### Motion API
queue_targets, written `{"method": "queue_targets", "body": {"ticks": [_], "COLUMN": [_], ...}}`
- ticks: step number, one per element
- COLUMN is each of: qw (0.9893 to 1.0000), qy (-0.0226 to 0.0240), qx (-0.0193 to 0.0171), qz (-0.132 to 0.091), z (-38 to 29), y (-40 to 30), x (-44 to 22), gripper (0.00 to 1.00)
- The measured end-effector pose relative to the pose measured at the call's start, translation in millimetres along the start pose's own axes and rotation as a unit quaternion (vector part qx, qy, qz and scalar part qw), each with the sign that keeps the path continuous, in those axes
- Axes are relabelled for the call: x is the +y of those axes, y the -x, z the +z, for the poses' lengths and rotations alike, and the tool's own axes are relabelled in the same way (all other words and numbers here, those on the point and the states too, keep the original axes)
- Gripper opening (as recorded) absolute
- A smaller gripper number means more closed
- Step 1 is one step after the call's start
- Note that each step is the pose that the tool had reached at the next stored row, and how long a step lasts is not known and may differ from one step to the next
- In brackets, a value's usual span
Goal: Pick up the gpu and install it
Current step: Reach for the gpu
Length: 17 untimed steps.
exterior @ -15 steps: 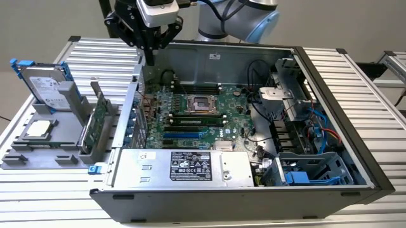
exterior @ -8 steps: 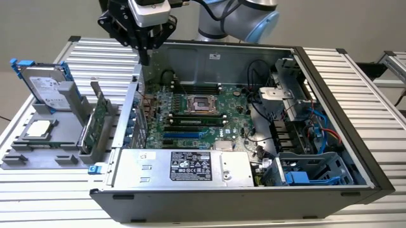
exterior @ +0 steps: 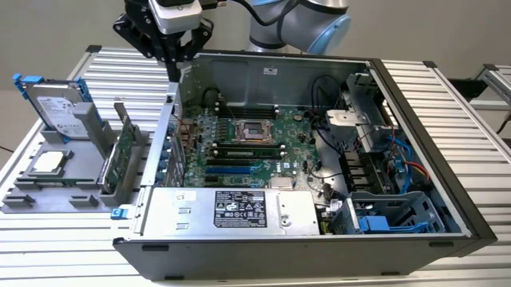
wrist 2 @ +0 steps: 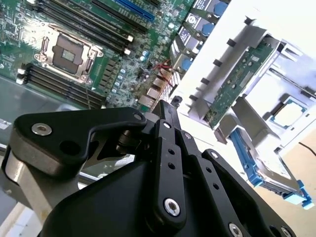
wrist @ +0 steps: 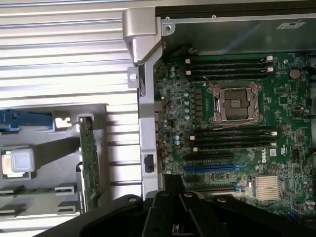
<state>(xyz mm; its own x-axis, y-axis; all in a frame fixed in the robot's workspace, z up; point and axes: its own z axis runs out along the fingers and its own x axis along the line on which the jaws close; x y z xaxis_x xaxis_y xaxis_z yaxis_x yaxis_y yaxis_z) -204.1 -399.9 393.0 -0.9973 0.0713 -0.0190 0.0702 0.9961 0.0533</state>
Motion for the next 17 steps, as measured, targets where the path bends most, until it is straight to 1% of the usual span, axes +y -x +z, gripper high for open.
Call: {"method": "queue_targets", "body": {"ticks": [17], "qw": [1.0000], "qy": [0.0031], "qx": [0.0000], "qz": [0.000], "z": [-0.7], "y": [-30.1], "x": [-3.0], "gripper": [0.00]}}
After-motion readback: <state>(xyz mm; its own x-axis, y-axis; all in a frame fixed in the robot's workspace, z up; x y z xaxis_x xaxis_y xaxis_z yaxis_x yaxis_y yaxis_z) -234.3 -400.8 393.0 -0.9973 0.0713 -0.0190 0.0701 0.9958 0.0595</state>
